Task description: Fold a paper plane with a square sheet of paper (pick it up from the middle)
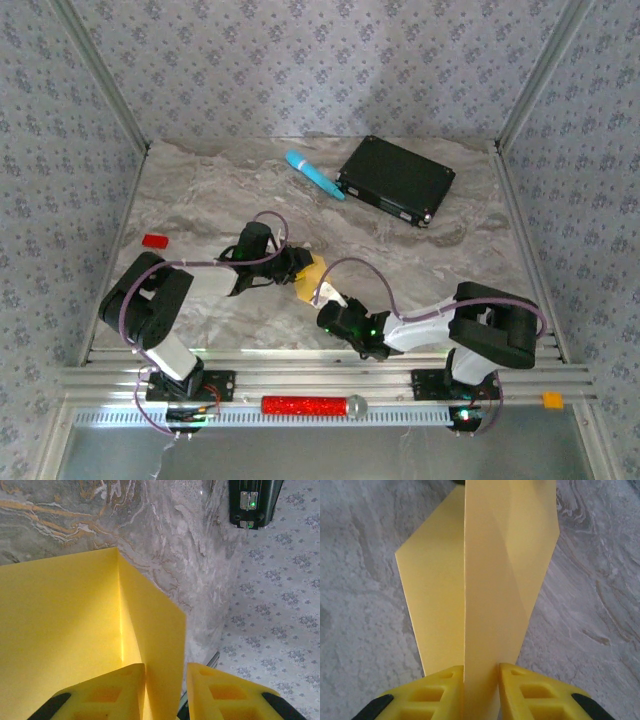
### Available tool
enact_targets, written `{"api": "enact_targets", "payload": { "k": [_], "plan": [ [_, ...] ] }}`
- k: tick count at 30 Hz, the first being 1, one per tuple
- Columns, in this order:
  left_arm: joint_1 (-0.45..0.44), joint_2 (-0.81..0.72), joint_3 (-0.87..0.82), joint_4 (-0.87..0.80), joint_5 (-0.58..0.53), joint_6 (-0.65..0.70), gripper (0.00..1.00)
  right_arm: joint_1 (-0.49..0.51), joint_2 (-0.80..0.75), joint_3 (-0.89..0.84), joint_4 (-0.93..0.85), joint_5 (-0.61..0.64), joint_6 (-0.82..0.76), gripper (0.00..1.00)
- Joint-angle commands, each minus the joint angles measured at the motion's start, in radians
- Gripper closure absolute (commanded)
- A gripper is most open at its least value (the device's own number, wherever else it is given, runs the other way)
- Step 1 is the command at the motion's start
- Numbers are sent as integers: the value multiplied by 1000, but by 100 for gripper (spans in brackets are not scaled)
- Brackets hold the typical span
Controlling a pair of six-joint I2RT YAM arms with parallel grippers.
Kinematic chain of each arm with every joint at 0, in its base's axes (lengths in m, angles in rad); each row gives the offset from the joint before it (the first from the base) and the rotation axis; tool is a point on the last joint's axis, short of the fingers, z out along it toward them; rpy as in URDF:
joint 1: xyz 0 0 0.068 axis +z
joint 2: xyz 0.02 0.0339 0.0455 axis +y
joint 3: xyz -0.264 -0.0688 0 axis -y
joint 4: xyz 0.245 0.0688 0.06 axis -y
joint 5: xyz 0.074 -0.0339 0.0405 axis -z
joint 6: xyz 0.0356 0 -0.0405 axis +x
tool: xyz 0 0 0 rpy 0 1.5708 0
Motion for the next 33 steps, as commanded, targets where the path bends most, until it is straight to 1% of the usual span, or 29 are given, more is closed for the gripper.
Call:
{"api": "enact_targets", "payload": {
  "k": [1,5,12,22,27,31,33],
  "plan": [
    [-6,-16,36,18,26,16,73,-8,-10,-32,66,-18,24,76],
    [-5,-16,38,15,25,14,73,-19,-19,-47,79,-33,43,80],
    [-4,-9,39,12,26,15,75,-30,-17,-53,91,-44,53,80],
    [-5,-9,35,-5,6,16,76,-39,-28,-68,118,-60,77,90],
    [-6,-8,34,-18,-9,16,76,-45,-28,-73,124,-75,95,92],
    [-5,-11,34,-22,-16,15,75,-50,-27,-76,131,-92,107,93],
    [-4,-16,33,-26,-19,15,71,-53,-27,-77,132,-99,116,93]
  ]
}}
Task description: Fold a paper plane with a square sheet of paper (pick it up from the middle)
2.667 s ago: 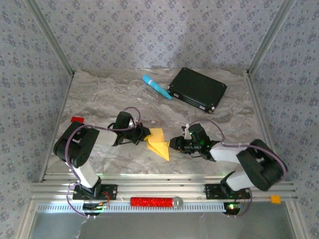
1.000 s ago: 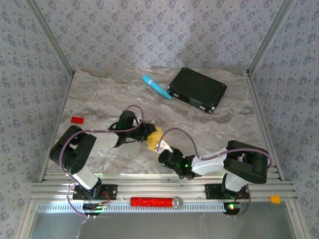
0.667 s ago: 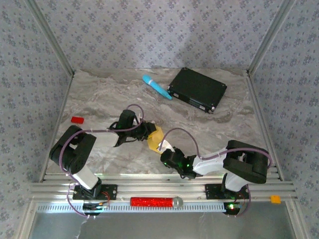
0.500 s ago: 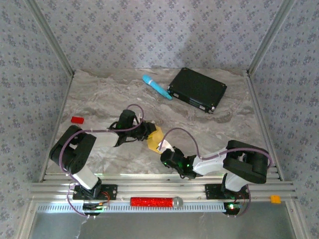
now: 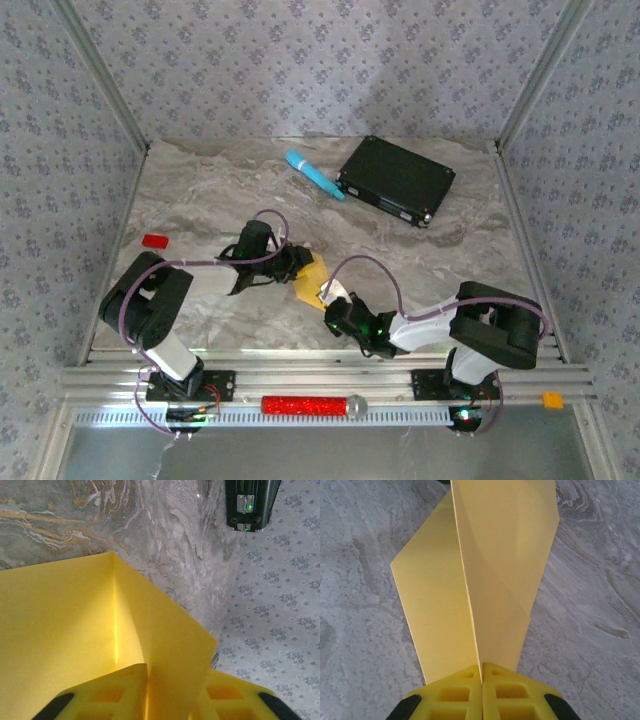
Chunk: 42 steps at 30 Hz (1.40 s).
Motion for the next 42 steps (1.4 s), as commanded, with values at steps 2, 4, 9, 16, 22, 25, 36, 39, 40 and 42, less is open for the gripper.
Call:
{"api": "enact_targets", "payload": {
  "k": [2,4,9,16,22,25,36,39,40,42],
  "plan": [
    [-2,-32,17,-34,-24,24,65,-13,-12,-16,13,-32,52,94],
    [5,-64,21,-103,-61,50,51,-26,-5,-22,28,-66,74,94],
    [49,-146,-2,-251,-132,85,41,-53,23,-22,56,-114,117,92],
    [84,-204,-32,-282,-119,104,39,-62,49,-12,70,-142,133,89],
    [81,-198,-34,-241,-98,89,40,-68,58,-2,62,-185,136,93],
    [80,-217,-34,-252,-105,96,40,-82,71,-5,72,-244,143,97],
    [81,-272,-56,-275,-110,110,44,-140,103,-2,136,-361,218,99],
    [81,-275,-65,-265,-97,111,56,-149,121,2,141,-404,259,98],
    [81,-274,-70,-257,-89,107,61,-156,125,4,140,-419,281,98],
    [80,-265,-85,-223,-68,96,70,-175,131,7,142,-453,319,98]
  ]
}}
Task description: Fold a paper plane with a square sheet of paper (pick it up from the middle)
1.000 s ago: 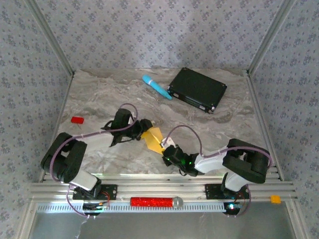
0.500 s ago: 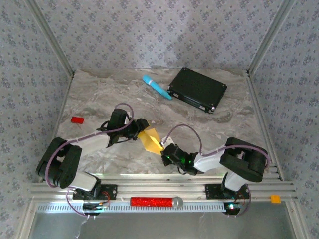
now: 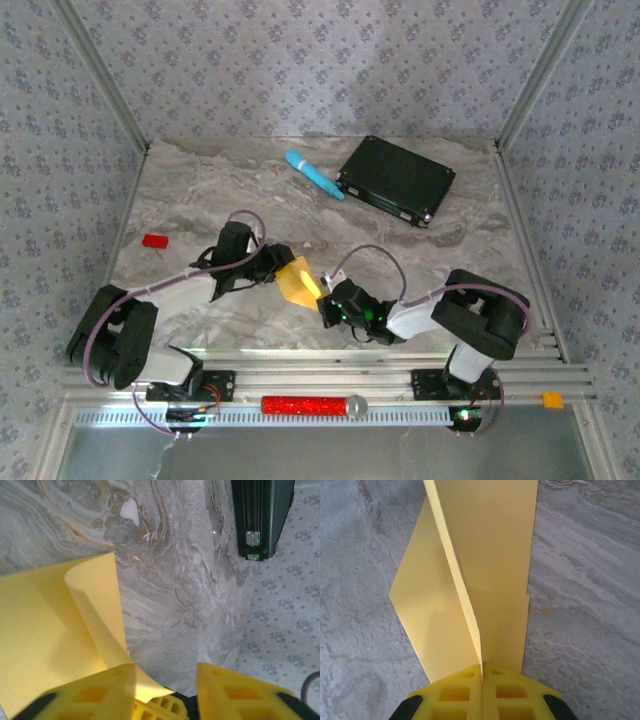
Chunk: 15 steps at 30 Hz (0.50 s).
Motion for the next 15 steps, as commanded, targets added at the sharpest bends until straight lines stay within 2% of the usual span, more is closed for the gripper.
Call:
{"api": "enact_targets", "payload": {
  "k": [1,10,15],
  "plan": [
    [1,-9,-28,51,47,-1,73,-24,35,2,-51,-98,93,98],
    [-14,83,-49,209,122,-53,86,-53,43,29,-78,-178,145,97],
    [-32,137,-41,278,129,-72,88,-64,50,42,-99,-204,162,96]
  ]
}}
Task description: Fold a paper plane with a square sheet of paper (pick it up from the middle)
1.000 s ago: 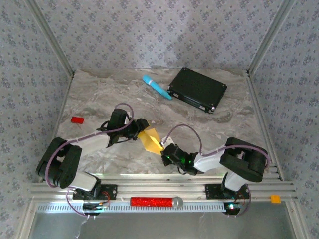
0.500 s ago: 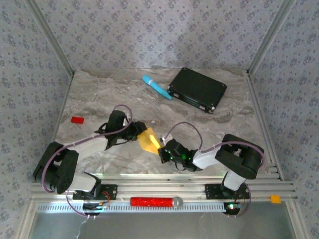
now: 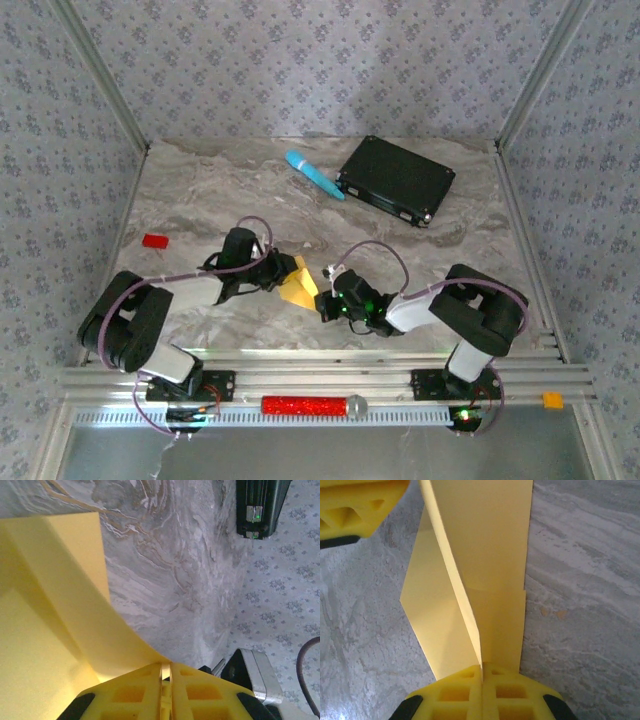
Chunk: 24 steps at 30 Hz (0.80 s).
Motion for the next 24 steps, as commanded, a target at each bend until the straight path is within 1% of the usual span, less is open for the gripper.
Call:
{"api": "enact_targets", "payload": {
  "k": [1,5,11,13,18,24],
  "plan": [
    [-14,43,9,99,33,-23,88,-4,34,10,-83,-46,39,96],
    [-19,86,15,105,6,-25,90,-13,35,10,-80,-70,50,94],
    [-23,121,13,106,-9,-14,91,-25,16,18,-73,-107,47,86],
    [-24,126,12,106,-11,-12,92,-27,7,23,-74,-118,39,85],
    [-24,125,13,89,-20,-3,92,-28,1,33,-66,-120,21,84],
    [-25,133,16,81,-26,1,92,-28,13,43,-60,-127,12,87]
  ]
}}
